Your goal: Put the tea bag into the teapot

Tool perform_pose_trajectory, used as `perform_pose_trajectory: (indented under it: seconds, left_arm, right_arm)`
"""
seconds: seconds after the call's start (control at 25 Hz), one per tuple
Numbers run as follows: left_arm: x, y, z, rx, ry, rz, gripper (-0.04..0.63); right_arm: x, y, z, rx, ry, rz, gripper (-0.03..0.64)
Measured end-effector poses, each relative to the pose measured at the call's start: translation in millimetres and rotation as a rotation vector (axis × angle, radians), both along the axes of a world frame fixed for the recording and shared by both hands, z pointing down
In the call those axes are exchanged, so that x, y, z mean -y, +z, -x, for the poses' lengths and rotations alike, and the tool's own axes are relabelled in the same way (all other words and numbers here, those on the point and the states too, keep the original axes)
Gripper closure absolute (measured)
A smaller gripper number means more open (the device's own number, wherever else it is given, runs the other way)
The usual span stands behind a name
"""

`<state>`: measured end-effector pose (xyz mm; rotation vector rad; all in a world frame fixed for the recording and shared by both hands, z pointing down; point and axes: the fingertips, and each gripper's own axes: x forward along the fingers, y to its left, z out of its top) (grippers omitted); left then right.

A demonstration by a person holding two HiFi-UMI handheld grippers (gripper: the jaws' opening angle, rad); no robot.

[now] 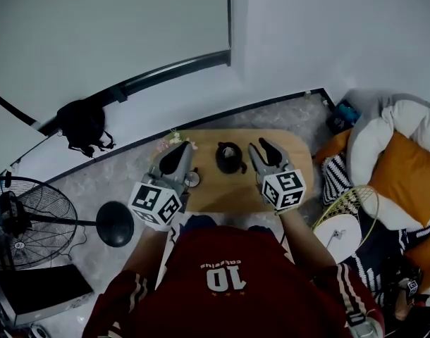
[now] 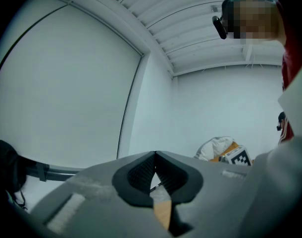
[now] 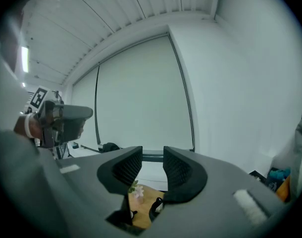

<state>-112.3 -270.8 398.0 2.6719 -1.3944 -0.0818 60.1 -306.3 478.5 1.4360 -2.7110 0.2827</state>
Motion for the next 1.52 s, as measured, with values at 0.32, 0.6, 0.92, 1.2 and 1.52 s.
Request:
perform_pose_trajectory:
  seconds: [0.32, 0.6, 0.92, 1.2, 1.52]
  left_arm:
    - [-8.8, -27.6, -4.5, 0.057, -0.031, -0.064, 0.595]
    - [-7.5, -34.1, -2.6, 0.059, -0.034, -0.065, 0.595]
    - [-5.1, -39.7, -3.3, 0.046, -0.037, -0.073, 0.594]
    - [-7.8, -37.4, -0.9, 0.045, -0.048, -0.077, 0.594]
    - [-3.8, -35.5, 2.7, 0.065, -0.089, -0.084, 0.595]
  right_arm:
    - [-23.9, -70.0, 0.1, 0.004, 0.038, -0.113, 0.497]
    - [-38.7, -113.5, 6.3, 0.027, 0.049, -0.191, 0.526]
    - [-36.3, -115.8, 13.7, -0.002, 0.032, -0.194, 0.545]
    - [-33.3, -104.5, 18.9, -0.033, 0.025, -0.173, 0.577]
    - [-28.6, -95.4, -14.5, -0.025, 0.124, -0.162, 0.588]
